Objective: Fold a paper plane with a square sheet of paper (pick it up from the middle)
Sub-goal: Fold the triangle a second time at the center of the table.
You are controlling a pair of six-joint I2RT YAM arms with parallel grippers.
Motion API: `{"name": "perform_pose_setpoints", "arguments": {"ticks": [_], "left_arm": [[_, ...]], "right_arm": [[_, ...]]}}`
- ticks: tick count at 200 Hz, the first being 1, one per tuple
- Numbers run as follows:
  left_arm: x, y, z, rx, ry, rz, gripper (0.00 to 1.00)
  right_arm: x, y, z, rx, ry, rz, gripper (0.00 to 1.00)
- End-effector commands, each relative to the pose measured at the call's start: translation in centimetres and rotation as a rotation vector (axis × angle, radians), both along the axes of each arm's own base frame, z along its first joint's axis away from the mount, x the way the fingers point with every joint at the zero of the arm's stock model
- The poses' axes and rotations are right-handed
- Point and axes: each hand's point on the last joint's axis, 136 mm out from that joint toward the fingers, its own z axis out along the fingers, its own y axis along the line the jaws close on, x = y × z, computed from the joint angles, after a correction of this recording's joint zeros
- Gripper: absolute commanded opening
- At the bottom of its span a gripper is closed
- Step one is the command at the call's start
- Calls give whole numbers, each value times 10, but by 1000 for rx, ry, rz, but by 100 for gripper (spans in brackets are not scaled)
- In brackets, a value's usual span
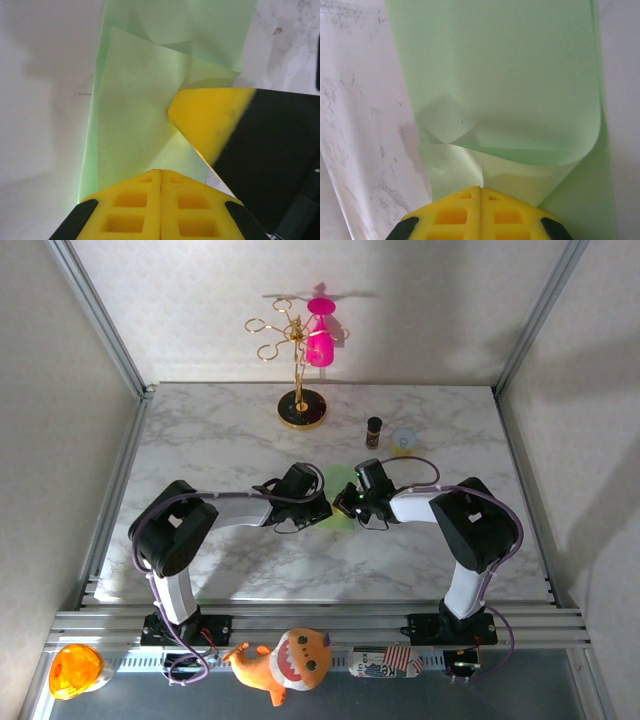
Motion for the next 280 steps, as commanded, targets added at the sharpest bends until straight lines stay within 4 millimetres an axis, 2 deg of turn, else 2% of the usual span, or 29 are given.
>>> {"name": "perform_pose_setpoints", "arguments": {"ticks": [1, 138, 175, 199, 216, 232, 250, 280], "left_arm": [[-3, 2, -12, 22, 17, 4, 6], [-11, 29, -40, 130, 44, 30, 3], [-18, 35, -45, 142, 61, 33, 1], [-12, 25, -28, 89, 34, 22, 2], [-3, 17, -8, 45, -7, 21, 3], [1, 16, -1, 45, -28, 25, 4], [-3, 22, -12, 81, -10, 26, 4], [-20, 30, -36, 96, 57, 19, 3]], "right_arm": [[-32, -41, -58, -208, 173, -54, 2], [-34, -45, -60, -235, 173, -42, 2], [-23, -39, -46, -215, 118, -27, 2], [-14, -35, -33, -206, 73, -16, 3], [-15, -34, -34, -209, 82, -10, 3], [-19, -36, -40, -212, 99, -11, 3], [-23, -38, -46, -214, 118, -12, 3], [-25, -39, -47, -218, 124, -13, 3]]}}
